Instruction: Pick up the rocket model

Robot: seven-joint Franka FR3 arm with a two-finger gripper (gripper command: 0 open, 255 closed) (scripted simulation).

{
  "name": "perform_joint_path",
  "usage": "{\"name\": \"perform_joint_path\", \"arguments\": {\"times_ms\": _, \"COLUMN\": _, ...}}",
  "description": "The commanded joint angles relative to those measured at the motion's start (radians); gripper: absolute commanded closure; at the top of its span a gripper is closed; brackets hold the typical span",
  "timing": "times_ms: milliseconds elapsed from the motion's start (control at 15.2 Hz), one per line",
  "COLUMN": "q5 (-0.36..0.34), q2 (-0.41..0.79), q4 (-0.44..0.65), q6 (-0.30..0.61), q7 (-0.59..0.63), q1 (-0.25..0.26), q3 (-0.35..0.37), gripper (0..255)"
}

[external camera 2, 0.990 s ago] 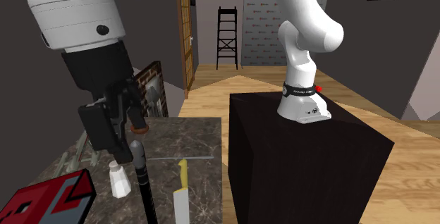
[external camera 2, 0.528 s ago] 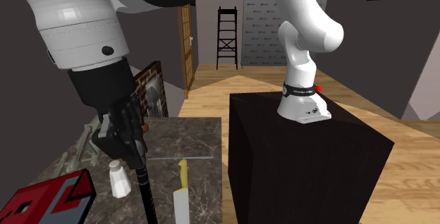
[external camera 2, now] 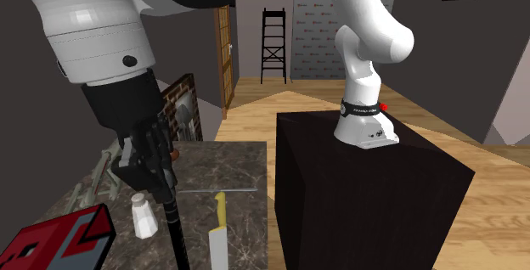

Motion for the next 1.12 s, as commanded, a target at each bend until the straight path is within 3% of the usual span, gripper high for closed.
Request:
{"name": "perform_joint_path", "arguments": {"times_ms": 0, "q5": 0.001, "q2": -0.004, "q4": 0.006, "q6": -0.010, "q7": 0.000, "q1": 0.000, "q3": 0.001, "gripper": 255}}
{"name": "perform_joint_path", "arguments": {"times_ms": 1056, "q5": 0.015, "q2": -0.037, "q4": 0.146, "q6": -0.180, "q7": 0.000, "q1": 0.012, "q3": 0.011, "gripper": 255}}
